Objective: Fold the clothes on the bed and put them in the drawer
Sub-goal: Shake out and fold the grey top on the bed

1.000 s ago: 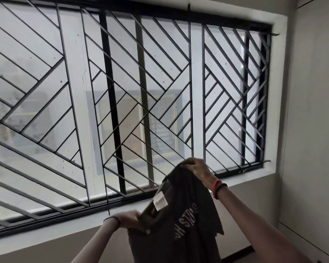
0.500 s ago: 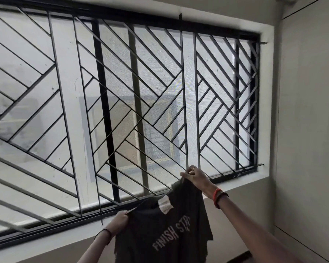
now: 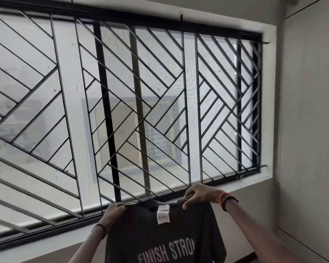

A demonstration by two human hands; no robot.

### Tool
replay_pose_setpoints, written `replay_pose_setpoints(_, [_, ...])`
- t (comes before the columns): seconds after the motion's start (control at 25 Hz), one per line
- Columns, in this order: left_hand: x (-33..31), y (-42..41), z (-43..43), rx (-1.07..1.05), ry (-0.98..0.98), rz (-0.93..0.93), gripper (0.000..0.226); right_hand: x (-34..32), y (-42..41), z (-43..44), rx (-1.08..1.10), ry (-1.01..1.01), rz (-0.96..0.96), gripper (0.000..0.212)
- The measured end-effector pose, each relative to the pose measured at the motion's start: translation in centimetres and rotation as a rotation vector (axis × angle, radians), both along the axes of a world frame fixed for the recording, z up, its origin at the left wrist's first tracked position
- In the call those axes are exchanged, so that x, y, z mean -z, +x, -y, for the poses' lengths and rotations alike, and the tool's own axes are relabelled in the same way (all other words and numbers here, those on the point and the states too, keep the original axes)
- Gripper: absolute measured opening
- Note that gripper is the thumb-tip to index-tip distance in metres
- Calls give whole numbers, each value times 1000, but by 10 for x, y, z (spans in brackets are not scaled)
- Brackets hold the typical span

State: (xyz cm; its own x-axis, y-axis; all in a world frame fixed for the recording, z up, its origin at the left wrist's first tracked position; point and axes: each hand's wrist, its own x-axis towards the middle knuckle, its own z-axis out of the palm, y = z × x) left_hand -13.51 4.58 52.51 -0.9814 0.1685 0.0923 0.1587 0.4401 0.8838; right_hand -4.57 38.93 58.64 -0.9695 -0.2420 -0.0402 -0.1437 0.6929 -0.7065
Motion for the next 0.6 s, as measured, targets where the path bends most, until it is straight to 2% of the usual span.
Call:
replay_pose_setpoints(0.16, [20,-25,17,55,-70,117,35,1,0,0,93,-89,-132,19])
replay_pose_setpoints(0.28, [3,5,8,143,-53,225,42,7,-3,1,157,-147,-187,18])
replay_pose_setpoints(0.4, [-11,33,-1,286,-15,303,14,15,-6,0,183,-201,-150,13])
replay_pose_setpoints(0.52, [-17,42,-3,388,52,373,36,23,-7,-2,208,-260,-131,14])
replay_pose_setpoints(0.6, [-23,50,-4,427,132,400,32,26,-6,-2,223,-285,-148,21])
